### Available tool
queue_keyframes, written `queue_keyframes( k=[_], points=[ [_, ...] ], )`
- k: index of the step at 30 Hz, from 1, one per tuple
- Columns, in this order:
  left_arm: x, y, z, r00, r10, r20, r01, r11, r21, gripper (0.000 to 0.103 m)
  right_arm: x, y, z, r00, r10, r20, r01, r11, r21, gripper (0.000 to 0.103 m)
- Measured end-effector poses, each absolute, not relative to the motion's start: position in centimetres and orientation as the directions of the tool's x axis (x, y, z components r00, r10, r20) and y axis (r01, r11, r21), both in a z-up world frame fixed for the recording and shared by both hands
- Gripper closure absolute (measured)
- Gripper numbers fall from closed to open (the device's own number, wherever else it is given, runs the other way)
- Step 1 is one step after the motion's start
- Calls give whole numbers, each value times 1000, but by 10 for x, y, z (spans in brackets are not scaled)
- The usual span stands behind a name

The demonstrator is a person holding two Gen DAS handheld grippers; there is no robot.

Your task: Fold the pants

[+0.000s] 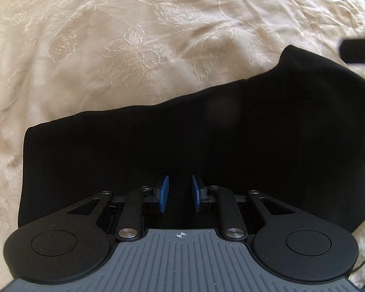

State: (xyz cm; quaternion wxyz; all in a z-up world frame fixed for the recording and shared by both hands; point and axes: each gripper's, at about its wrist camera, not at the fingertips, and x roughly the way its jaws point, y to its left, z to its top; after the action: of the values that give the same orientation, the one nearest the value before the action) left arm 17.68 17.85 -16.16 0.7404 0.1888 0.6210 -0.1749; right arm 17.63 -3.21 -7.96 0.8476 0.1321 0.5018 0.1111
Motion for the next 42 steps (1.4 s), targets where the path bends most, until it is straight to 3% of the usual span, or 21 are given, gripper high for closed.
queue_keyframes(
  k=[5,7,8,9,13,16,20,25,27,31,37,42],
  points=[
    [167,183,-160,178,-22,-984,520,851,75,82,218,-20,-117,322,368,-872,-94,929,358,65],
    [172,187,-158,157,-37,-987,510,859,48,83,213,-12,-121,290,422,-859,-129,907,401,73],
    [178,188,-155,142,-45,-989,495,868,32,83,201,-4,-113,320,415,-851,-175,909,378,87],
    [184,190,-151,132,-56,-990,474,880,13,83,191,3,-107,338,398,-853,-216,915,341,92],
    [213,202,-115,198,-140,-970,373,926,-57,82,147,18,-89,386,408,-828,-301,904,305,93],
    [233,188,-100,253,-171,-952,395,917,-60,82,121,28,-91,391,384,-837,-323,908,266,96],
    [250,143,-108,242,-195,-950,469,881,-61,82,110,39,-102,389,352,-851,-326,917,231,96],
    [232,126,-150,97,-175,-980,498,861,-104,82,111,37,-101,409,337,-848,-299,927,224,96],
    [222,135,-157,107,-168,-980,494,864,-94,82,112,33,-98,406,338,-849,-273,931,240,89],
    [213,154,-155,108,-204,-973,471,872,-131,83,118,13,-93,404,390,-828,-170,921,351,71],
    [219,166,-142,119,-227,-967,425,892,-158,83,141,-18,-98,392,507,-767,26,828,560,68],
    [219,166,-142,133,-235,-963,418,894,-160,83,165,-19,-108,321,547,-773,84,797,598,68]
  ],
)
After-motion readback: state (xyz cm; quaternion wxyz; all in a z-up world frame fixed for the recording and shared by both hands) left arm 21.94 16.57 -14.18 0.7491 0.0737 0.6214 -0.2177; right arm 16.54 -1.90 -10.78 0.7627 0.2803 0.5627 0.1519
